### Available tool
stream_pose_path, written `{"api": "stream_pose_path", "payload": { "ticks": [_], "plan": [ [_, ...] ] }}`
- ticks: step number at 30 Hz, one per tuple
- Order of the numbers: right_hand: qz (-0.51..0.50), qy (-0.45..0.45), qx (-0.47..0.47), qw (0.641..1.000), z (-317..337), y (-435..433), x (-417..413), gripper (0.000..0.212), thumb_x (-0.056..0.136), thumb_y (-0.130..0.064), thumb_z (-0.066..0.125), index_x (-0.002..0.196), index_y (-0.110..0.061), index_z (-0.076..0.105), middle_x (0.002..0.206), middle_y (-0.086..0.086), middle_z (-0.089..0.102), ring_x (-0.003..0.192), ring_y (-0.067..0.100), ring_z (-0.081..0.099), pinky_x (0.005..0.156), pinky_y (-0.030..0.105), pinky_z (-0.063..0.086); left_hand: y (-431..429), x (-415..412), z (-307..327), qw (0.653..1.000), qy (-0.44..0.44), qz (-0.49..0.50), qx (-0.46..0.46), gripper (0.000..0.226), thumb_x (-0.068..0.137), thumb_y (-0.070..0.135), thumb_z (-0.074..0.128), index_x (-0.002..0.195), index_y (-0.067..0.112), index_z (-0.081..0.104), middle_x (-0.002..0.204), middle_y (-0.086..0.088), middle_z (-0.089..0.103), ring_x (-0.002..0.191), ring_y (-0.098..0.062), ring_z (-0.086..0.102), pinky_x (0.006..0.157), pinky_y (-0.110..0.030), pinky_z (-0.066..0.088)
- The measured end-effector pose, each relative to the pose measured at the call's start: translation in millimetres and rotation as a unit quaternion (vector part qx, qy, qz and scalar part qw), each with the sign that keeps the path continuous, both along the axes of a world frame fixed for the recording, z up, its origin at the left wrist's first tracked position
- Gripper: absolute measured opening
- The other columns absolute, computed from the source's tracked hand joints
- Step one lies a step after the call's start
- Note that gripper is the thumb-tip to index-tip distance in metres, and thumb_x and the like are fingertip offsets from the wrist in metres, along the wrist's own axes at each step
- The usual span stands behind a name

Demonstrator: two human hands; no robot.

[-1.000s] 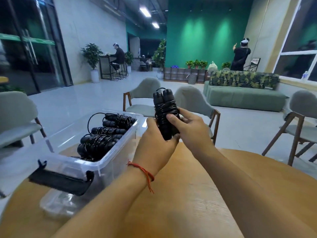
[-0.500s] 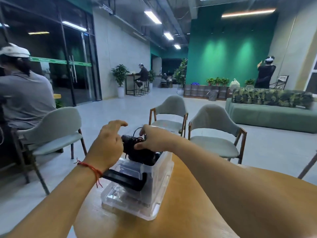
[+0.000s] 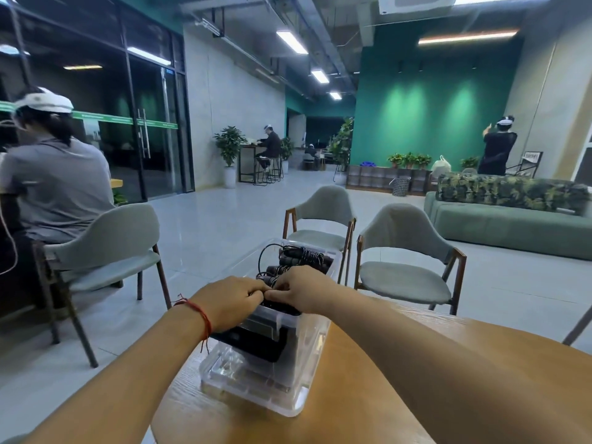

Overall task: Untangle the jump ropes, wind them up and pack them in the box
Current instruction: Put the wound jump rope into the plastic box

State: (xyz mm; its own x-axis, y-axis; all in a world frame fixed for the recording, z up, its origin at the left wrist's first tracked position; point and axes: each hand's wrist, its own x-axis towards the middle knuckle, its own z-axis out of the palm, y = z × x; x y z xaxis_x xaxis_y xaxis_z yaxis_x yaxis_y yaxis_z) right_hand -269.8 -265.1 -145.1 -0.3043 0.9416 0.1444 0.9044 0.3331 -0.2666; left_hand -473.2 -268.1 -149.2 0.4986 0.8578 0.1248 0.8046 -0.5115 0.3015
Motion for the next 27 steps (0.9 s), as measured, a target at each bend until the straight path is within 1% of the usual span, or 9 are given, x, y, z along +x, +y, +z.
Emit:
{"api": "stream_pose_path", "payload": {
  "ticks": [2, 5, 9, 12, 15, 17, 19, 22, 27],
  "plan": [
    [-0.008, 0.03, 0.04, 0.999, 0, -7, 3, 0.027, 0.097, -0.052, 0.067, 0.104, -0.028, 0.079, 0.096, -0.006, 0.075, 0.084, 0.015, 0.067, 0.078, 0.036, 0.057, 2, 5, 4, 1.0, 0.02, 0.005, -0.002, 0.033, 0.11, 0.039, 0.038, 0.122, 0.038, 0.068, 0.116, 0.004, 0.07, 0.101, -0.014, 0.061, 0.096, -0.042, 0.054],
    [-0.002, 0.033, 0.038, 0.999, 3, -15, 9, 0.016, 0.088, -0.042, 0.077, 0.1, -0.031, 0.083, 0.095, -0.011, 0.078, 0.087, 0.012, 0.071, 0.084, 0.038, 0.061, 3, 12, 4, 1.0, 0.029, 0.01, -0.005, 0.034, 0.108, 0.04, 0.039, 0.12, 0.038, 0.071, 0.12, 0.006, 0.069, 0.104, -0.016, 0.061, 0.099, -0.043, 0.052],
    [-0.002, -0.037, 0.0, 0.999, 11, -21, 9, 0.011, 0.086, -0.03, 0.077, 0.092, -0.027, 0.087, 0.085, -0.005, 0.079, 0.081, 0.018, 0.072, 0.08, 0.038, 0.061, -1, 21, 3, 0.998, 0.053, 0.019, -0.007, 0.036, 0.106, 0.041, 0.041, 0.117, 0.035, 0.075, 0.119, 0.006, 0.071, 0.104, -0.017, 0.062, 0.098, -0.043, 0.053],
    [-0.015, -0.094, -0.002, 0.995, 14, -22, 0, 0.015, 0.088, -0.029, 0.071, 0.087, -0.025, 0.086, 0.082, 0.0, 0.077, 0.08, 0.026, 0.07, 0.074, 0.037, 0.061, 2, 26, 1, 0.996, 0.078, 0.029, -0.011, 0.044, 0.101, 0.048, 0.038, 0.104, 0.03, 0.078, 0.105, 0.002, 0.073, 0.094, -0.017, 0.064, 0.093, -0.043, 0.056],
    [-0.04, -0.13, -0.025, 0.99, 8, -16, -8, 0.021, 0.093, -0.026, 0.064, 0.084, -0.015, 0.079, 0.078, 0.006, 0.07, 0.079, 0.031, 0.065, 0.067, 0.037, 0.054, 8, 27, -5, 0.992, 0.116, 0.045, -0.036, 0.054, 0.091, 0.058, 0.031, 0.091, 0.028, 0.076, 0.093, 0.001, 0.071, 0.088, -0.019, 0.065, 0.092, -0.042, 0.056],
    [-0.048, -0.154, -0.038, 0.986, 5, -12, -10, 0.023, 0.098, -0.027, 0.061, 0.083, -0.012, 0.071, 0.075, 0.006, 0.062, 0.078, 0.031, 0.06, 0.064, 0.034, 0.045, 17, 31, -7, 0.985, 0.162, 0.031, -0.043, 0.059, 0.085, 0.061, 0.028, 0.097, 0.029, 0.076, 0.1, -0.001, 0.071, 0.093, -0.02, 0.065, 0.095, -0.043, 0.054],
    [-0.042, -0.163, -0.046, 0.985, 7, -11, -11, 0.023, 0.1, -0.026, 0.059, 0.086, -0.012, 0.071, 0.079, 0.006, 0.063, 0.079, 0.03, 0.059, 0.066, 0.033, 0.044, 27, 34, -7, 0.98, 0.186, 0.018, -0.065, 0.063, 0.083, 0.058, 0.026, 0.11, 0.03, 0.076, 0.116, -0.003, 0.072, 0.103, -0.023, 0.065, 0.1, -0.044, 0.052],
    [-0.033, -0.142, -0.03, 0.989, 8, -15, -7, 0.024, 0.096, -0.029, 0.062, 0.089, -0.012, 0.078, 0.081, 0.005, 0.068, 0.079, 0.029, 0.062, 0.071, 0.037, 0.055, 23, 37, -5, 0.99, 0.126, 0.028, -0.064, 0.039, 0.104, 0.031, 0.039, 0.122, 0.027, 0.073, 0.128, -0.003, 0.069, 0.111, -0.025, 0.063, 0.101, -0.038, 0.05],
    [-0.014, -0.041, 0.042, 0.998, 10, -27, 9, 0.012, 0.084, -0.034, 0.075, 0.079, -0.025, 0.082, 0.076, -0.004, 0.074, 0.075, 0.02, 0.067, 0.07, 0.034, 0.058, 10, 31, -9, 0.999, 0.024, 0.034, 0.028, 0.027, 0.1, 0.033, 0.046, 0.108, 0.033, 0.071, 0.104, 0.003, 0.071, 0.09, -0.015, 0.063, 0.089, -0.041, 0.057]
  ]
}}
